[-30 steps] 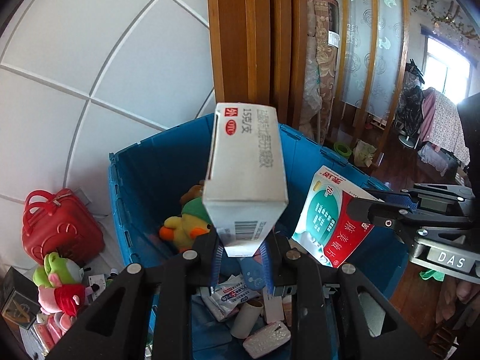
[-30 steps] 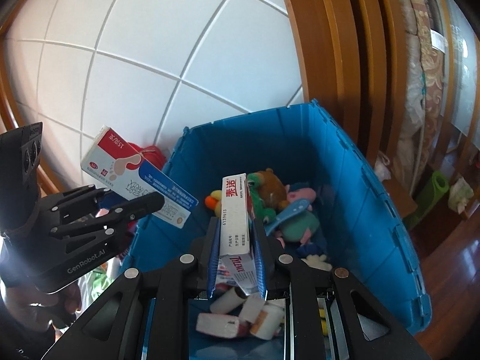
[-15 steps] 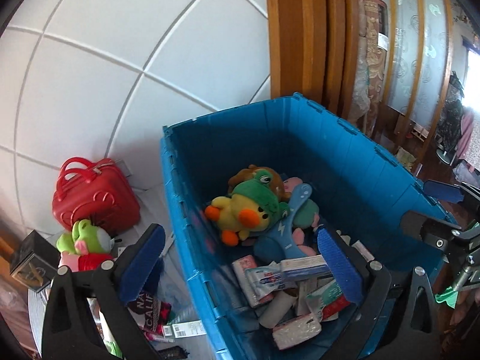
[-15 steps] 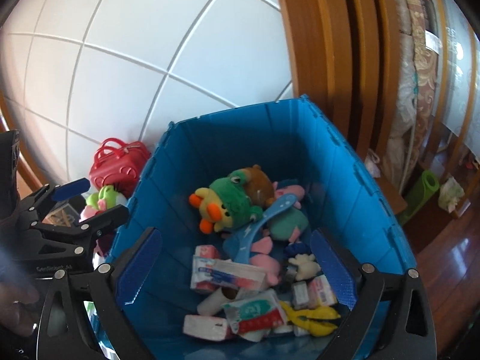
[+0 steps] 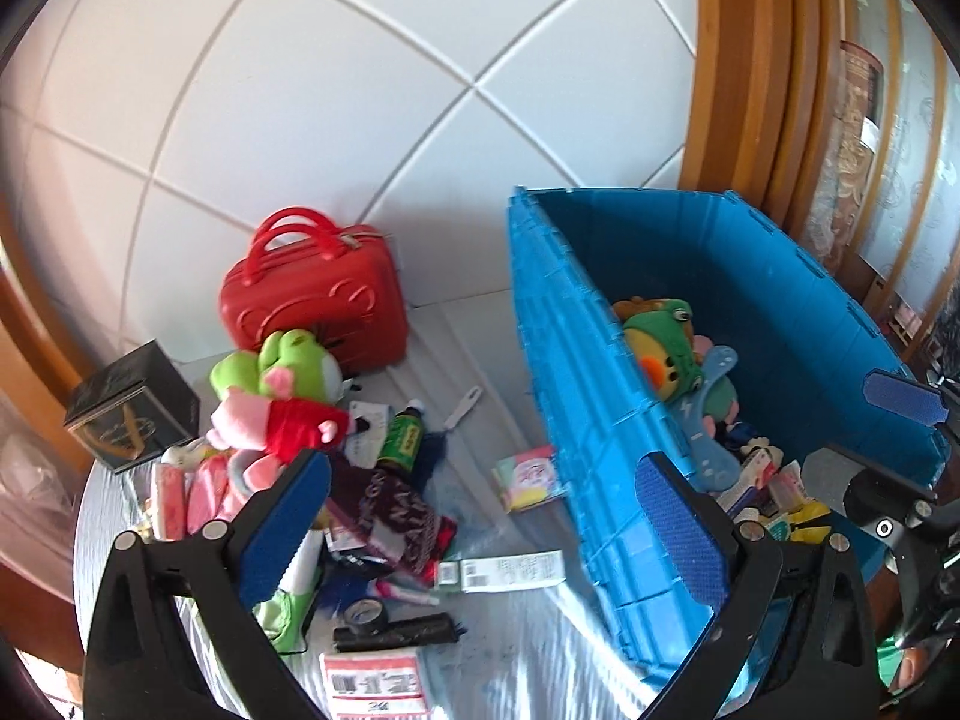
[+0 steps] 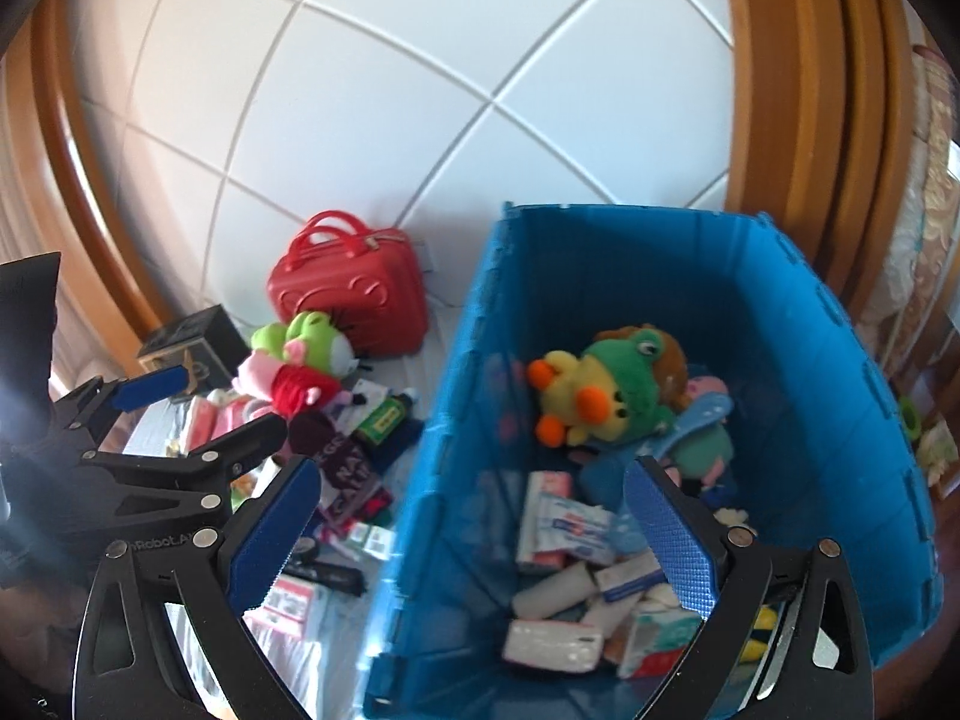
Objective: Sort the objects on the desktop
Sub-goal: 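Open both tools to drop the two medicine boxes into the crate, then move both open tools back over the pile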
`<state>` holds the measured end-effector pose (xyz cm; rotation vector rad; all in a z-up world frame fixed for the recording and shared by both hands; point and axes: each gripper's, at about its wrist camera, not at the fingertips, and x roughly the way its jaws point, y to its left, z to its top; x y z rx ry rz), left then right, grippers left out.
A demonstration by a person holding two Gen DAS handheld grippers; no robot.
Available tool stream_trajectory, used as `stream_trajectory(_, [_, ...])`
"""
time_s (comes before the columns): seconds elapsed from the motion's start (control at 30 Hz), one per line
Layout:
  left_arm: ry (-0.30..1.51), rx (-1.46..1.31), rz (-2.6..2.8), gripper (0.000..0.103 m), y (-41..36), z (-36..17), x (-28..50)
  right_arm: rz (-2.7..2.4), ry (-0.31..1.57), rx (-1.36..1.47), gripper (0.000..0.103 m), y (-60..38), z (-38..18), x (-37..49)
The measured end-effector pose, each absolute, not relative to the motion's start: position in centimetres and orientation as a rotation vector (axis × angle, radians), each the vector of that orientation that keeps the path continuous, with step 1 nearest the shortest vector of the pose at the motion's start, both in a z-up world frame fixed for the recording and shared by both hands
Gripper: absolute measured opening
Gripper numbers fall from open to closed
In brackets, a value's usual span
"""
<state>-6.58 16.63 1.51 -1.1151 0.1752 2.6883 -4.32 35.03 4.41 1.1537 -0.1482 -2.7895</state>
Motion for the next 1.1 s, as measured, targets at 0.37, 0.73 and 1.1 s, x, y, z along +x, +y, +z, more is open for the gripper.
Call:
stream_trajectory(0.37, [0.090,-1.177,2.720,0.103,8.3,0.6,-5.0,-2.764,-0.091,1.202,0.103,27.7,3.7,-4.5])
stream_trajectory(0.73, [0.026,-1.226,2.771,0.103,2.7,0.0,-4.2,-2.778,-0.081,1.235,0.103,23.9,3.3,-4.3])
stream_trajectory(1.1, [0.093,-1.250,2.819,0.103,2.2,-0.4,-4.0,-2.777,-0.081,1.252,0.103,23.4,3.0,-3.9])
